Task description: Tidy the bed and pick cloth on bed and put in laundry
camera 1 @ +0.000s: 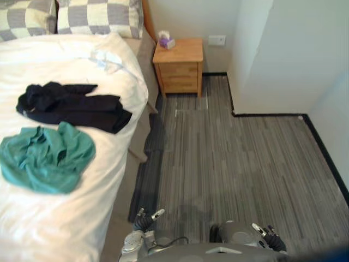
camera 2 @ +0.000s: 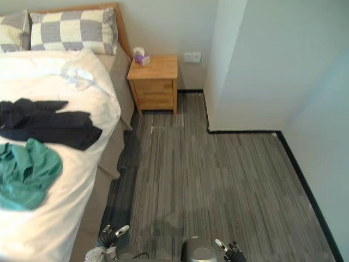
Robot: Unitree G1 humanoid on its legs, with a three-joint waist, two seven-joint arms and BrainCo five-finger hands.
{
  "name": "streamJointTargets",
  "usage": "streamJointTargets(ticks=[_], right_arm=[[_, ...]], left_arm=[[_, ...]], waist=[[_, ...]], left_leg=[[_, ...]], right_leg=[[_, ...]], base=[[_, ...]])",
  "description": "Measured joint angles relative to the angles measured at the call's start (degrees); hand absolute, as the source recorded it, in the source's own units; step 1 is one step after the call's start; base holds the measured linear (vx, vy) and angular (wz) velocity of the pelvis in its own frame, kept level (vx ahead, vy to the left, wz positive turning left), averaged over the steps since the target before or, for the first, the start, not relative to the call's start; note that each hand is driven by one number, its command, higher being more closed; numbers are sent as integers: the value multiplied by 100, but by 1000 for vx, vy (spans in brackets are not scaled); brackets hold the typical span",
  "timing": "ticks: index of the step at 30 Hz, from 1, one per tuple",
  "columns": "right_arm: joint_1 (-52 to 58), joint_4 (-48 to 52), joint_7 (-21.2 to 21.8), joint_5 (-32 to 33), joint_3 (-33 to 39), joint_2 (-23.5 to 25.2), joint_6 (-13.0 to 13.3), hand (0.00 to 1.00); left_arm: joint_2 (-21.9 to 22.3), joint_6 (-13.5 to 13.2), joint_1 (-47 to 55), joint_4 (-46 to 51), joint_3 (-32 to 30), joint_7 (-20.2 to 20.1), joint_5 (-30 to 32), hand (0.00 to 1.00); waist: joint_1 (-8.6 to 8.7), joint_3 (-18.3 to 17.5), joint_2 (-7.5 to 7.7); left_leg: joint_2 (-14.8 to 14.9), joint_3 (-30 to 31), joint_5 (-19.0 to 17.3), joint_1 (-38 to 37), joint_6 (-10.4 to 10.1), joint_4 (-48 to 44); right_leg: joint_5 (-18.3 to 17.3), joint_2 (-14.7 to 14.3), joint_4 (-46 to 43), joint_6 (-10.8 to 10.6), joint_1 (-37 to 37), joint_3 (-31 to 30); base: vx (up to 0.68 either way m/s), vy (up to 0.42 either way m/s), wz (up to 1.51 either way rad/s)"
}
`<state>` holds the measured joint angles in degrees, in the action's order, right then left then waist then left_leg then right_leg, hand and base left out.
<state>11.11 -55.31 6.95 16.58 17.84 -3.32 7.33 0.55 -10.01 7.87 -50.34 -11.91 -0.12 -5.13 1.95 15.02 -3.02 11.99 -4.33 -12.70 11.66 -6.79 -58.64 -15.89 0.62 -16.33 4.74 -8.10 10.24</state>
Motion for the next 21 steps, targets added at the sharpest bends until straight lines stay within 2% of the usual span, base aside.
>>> streamJointTargets(ticks=[1,2,3,4,5,6,8,9,10,11,12,13,14,15,16,17,19,21], right_arm=[[-35,-25,39,-4,17,-18,1,0],[-102,-19,115,-5,36,24,8,0],[-137,3,211,-26,45,99,38,0],[-125,53,238,-49,44,115,67,0],[-140,52,282,-124,10,151,106,0],[-188,50,291,-189,-101,257,110,0],[-224,145,299,-222,-199,382,116,0],[-236,138,283,-229,-217,404,110,0],[-240,131,256,-245,-217,434,98,0],[-238,96,217,-288,-215,456,95,0],[-222,53,191,-312,-212,447,89,0],[-232,41,132,-389,-186,378,98,0],[-365,-69,57,-432,-148,393,91,0],[-397,-89,1,-396,-126,392,95,0],[-400,-77,-45,-381,-124,353,126,0],[-406,-77,-60,-367,-141,277,198,0],[-425,-75,-69,-315,-152,214,306,0],[-451,-68,-71,-261,-120,184,447,0]], left_arm=[[1,-32,-8,34,4,-3,-3,0],[-4,-44,-21,88,8,-8,-2,0],[-4,-35,-18,119,9,-5,-1,0],[3,-29,-13,149,16,-6,-1,0],[21,-1,-8,168,12,-3,-52,0],[-104,75,-50,175,36,3,-51,0],[-172,127,-140,148,33,6,-53,0],[-210,155,-185,78,51,8,-54,0],[-260,201,-262,-53,69,19,-136,0],[-297,244,-247,-60,119,43,-180,0],[-322,281,-218,-76,200,45,-188,0],[-326,320,-170,-177,386,28,-206,0],[-503,319,-273,-332,474,-5,-197,0],[-571,317,-296,-460,518,-1,-214,0],[-557,316,-303,-562,537,-1,-222,0],[-534,307,-322,-643,687,-3,-235,0],[-517,300,-363,-723,883,-3,-263,0],[-461,327,-373,-723,929,8,-264,0]], waist=[[-52,9,26],[-141,12,93],[-147,13,129],[-143,3,116],[-201,-13,187],[-170,-108,370],[-183,-155,449],[-206,-145,474],[-238,-151,489],[-256,-191,534],[-255,-251,557],[-253,-357,493],[-228,-261,648],[-170,-255,695],[-117,-250,656],[-81,-201,562],[-10,-196,444],[94,-148,348]], left_leg=[[-132,-108,-88,92,78,527],[-391,-348,-109,153,192,1794],[-603,-568,203,137,308,3169],[-672,-642,505,109,351,3861],[-801,-785,1265,-5,691,4299],[-1009,-903,1109,-20,707,4336],[-990,-998,807,186,952,3864],[-967,-1101,754,190,978,3719],[-925,-1255,688,166,950,3358],[-961,-1329,596,45,909,3156],[-1040,-1311,488,-154,962,3294],[-1175,-1147,13,-616,1082,3748],[-1442,-1070,-189,-1015,1188,3943],[-1517,-1015,-262,-1295,1225,4061],[-1515,-958,-302,-1588,1220,4220],[-1461,-905,-302,-2026,1213,4537],[-1340,-791,-311,-2410,1186,4843],[-1118,-585,-331,-2744,1054,5097]], right_leg=[[-19,71,70,-54,-97,-82],[-94,246,201,-189,-280,-212],[-185,383,361,-348,-504,-305],[-236,430,444,-433,-599,-324],[-311,559,580,-555,-790,-443],[-187,740,748,-609,-859,-446],[202,830,917,-733,-879,-506],[333,852,933,-747,-936,-524],[678,879,846,-763,-1053,-609],[837,963,238,-881,-944,-655],[827,1013,-353,-901,-730,-661],[957,1162,-1917,-1072,-75,-602],[860,1434,-3451,-1117,520,-665],[659,1462,-4102,-1046,876,-608],[510,1373,-4382,-967,1148,-479],[226,1270,-4331,-895,1395,-177],[7,1168,-3850,-822,1732,285],[101,1079,-2110,-780,2116,786]], base=[[591,76,-75],[634,157,-72],[552,165,-62],[592,225,-52],[622,204,-30],[625,192,-24],[516,168,-6],[605,246,-1],[475,192,0],[433,176,-5],[426,158,-9],[517,170,5],[595,131,22],[399,37,29],[383,-7,28],[294,-7,22],[354,-58,34],[427,-131,52]])
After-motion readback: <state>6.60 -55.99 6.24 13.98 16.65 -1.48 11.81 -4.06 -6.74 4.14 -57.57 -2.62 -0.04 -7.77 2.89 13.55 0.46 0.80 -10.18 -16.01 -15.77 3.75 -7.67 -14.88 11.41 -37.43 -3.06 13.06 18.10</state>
